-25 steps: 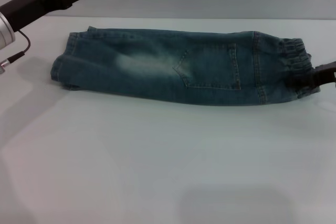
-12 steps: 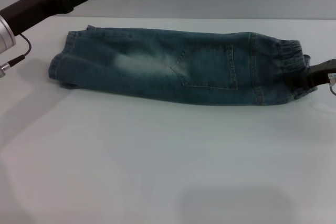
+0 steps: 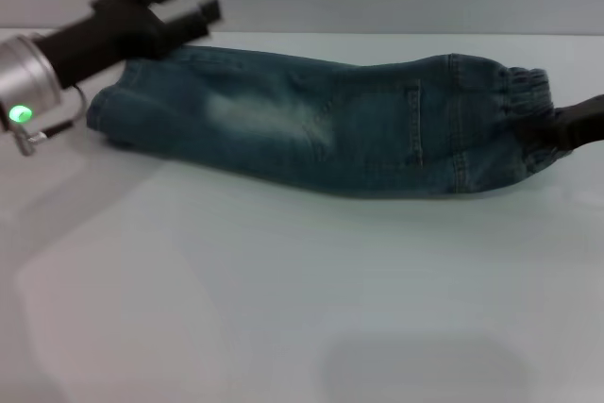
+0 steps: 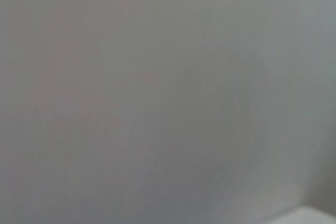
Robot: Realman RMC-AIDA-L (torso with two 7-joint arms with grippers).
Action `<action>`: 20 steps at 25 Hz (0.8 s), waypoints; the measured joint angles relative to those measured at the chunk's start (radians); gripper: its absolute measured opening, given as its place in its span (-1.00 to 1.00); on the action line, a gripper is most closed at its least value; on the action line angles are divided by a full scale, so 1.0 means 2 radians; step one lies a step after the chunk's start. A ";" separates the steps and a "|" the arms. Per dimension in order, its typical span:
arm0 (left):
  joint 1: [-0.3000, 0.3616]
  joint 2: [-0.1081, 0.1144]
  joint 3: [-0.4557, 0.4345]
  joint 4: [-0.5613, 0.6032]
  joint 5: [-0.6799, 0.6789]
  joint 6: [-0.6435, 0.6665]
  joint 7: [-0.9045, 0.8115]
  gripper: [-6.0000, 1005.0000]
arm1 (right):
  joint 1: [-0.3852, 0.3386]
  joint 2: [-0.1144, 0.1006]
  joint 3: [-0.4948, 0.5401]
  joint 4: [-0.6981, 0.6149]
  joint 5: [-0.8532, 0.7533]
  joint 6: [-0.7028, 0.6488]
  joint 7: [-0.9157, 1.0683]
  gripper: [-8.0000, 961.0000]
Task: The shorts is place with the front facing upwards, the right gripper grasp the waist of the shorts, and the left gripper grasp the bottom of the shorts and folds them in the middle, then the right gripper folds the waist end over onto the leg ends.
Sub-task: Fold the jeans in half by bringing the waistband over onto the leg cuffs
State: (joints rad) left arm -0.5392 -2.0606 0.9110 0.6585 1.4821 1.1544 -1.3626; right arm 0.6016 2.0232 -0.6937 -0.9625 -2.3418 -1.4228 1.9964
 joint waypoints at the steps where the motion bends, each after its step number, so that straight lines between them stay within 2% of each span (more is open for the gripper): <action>1: 0.000 0.000 0.014 -0.001 0.000 -0.006 0.005 0.66 | 0.000 0.000 0.000 0.000 0.000 0.000 0.000 -0.80; 5: -0.007 -0.002 0.062 -0.006 -0.001 -0.031 0.012 0.66 | -0.005 -0.003 0.029 -0.062 0.014 -0.103 0.024 -0.85; 8: -0.012 -0.004 0.083 -0.011 -0.002 -0.044 0.021 0.66 | -0.006 -0.003 0.035 -0.087 0.016 -0.139 0.035 -0.85; 10: -0.024 -0.006 0.118 -0.027 -0.010 -0.068 0.032 0.66 | -0.006 -0.004 0.048 -0.113 0.026 -0.186 0.043 -0.85; 13: -0.031 -0.006 0.136 -0.040 -0.024 -0.080 0.042 0.66 | -0.006 -0.006 0.061 -0.129 0.033 -0.217 0.045 -0.85; 20: -0.037 -0.006 0.197 -0.051 -0.056 -0.112 0.059 0.66 | -0.005 -0.022 0.105 -0.144 0.077 -0.296 0.050 -0.86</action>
State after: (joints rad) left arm -0.6130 -2.0728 1.3055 0.5572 1.3700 0.9310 -1.2450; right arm 0.5918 1.9792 -0.4839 -1.2515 -2.1880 -2.0149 2.0957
